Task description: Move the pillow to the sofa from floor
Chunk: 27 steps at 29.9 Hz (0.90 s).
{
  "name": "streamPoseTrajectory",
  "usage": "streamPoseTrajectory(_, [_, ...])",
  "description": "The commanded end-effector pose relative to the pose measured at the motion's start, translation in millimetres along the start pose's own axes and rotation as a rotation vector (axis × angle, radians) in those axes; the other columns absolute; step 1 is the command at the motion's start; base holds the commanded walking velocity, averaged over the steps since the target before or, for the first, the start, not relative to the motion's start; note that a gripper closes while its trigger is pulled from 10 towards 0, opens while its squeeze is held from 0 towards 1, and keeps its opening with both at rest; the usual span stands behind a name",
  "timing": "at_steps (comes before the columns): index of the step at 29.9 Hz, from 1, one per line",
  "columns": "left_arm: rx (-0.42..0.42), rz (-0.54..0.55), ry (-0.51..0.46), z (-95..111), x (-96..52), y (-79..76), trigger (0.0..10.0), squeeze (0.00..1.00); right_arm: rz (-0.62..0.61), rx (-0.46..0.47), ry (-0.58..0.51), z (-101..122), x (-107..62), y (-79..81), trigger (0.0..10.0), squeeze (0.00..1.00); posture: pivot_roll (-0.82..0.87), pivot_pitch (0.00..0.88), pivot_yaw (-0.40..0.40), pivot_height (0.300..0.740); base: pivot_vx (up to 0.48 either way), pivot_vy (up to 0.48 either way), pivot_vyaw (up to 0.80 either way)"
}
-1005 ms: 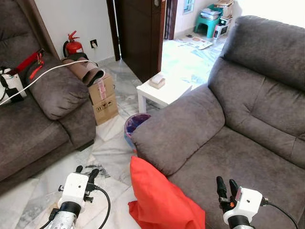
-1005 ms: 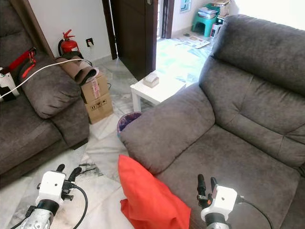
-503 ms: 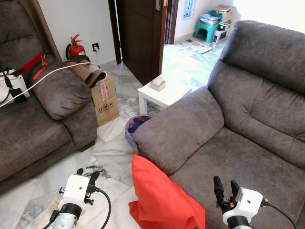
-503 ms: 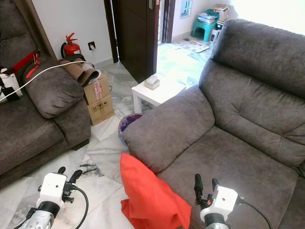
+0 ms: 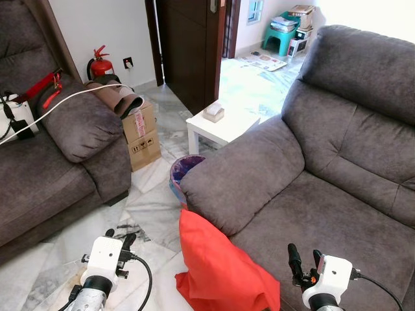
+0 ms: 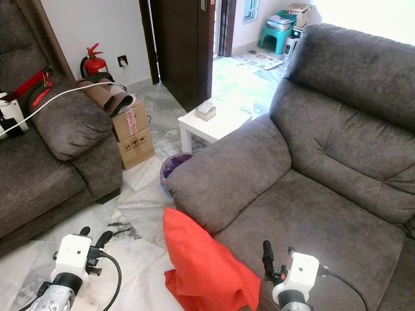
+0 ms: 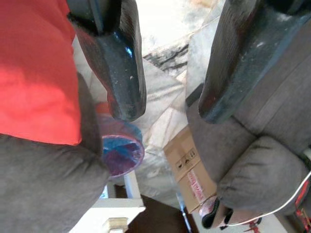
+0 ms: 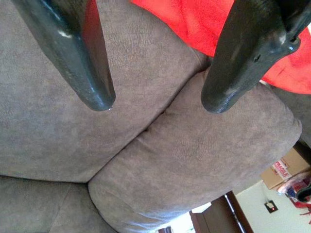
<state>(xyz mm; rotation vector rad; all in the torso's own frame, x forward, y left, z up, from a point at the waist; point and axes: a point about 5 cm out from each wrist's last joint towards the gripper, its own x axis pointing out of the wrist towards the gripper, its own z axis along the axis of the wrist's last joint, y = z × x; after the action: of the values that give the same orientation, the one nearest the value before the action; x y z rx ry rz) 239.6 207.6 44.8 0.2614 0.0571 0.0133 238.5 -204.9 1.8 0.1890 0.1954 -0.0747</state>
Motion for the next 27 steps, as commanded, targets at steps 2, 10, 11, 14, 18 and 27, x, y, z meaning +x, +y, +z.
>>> streamPoseTrajectory(2, [0.002, -0.008, 0.022, -2.5, -2.1, -0.7, 10.0, 0.00, -0.002, 0.010, 0.016, -3.1, -1.9, 0.8, 10.0, 0.00, 0.00, 0.129, 0.010, 0.690, 0.000, 0.000, 0.00])
streamPoseTrajectory(10, [-0.001, 0.000, 0.019, -1.2, -0.9, 0.9, 10.0, 0.00, 0.014, -0.008, 0.043, -4.9, -0.1, 4.4, 10.0, 0.00, 0.00, 0.133, 0.012, 0.675, 0.000, 0.000, 0.00])
streamPoseTrajectory(11, [-0.001, 0.000, 0.019, -1.2, -0.9, 0.9, 10.0, 0.00, 0.014, -0.008, 0.043, -4.9, -0.1, 4.4, 10.0, 0.00, 0.00, 0.133, 0.012, 0.670, 0.000, 0.000, 0.00])
streamPoseTrajectory(14, [-0.006, -0.001, 0.014, 0.6, -0.2, -0.9, 10.0, 0.00, 0.013, -0.002, 0.033, -5.0, -0.3, 3.3, 10.0, 0.00, 0.01, 0.131, 0.011, 0.660, 0.000, 0.000, 0.00])
streamPoseTrajectory(18, [-0.008, -0.001, 0.011, 1.6, 0.3, -1.7, 10.0, 0.00, 0.015, -0.008, 0.037, -4.9, 0.1, 2.9, 10.0, 0.00, 0.01, 0.132, 0.011, 0.660, 0.000, 0.000, 0.00])
streamPoseTrajectory(27, [-0.015, 0.002, 0.006, 4.2, 1.8, -0.6, 10.0, 0.00, 0.026, -0.001, 0.034, -3.3, 0.6, 6.3, 10.0, 0.00, 0.01, 0.135, 0.013, 0.660, 0.000, 0.000, 0.00])
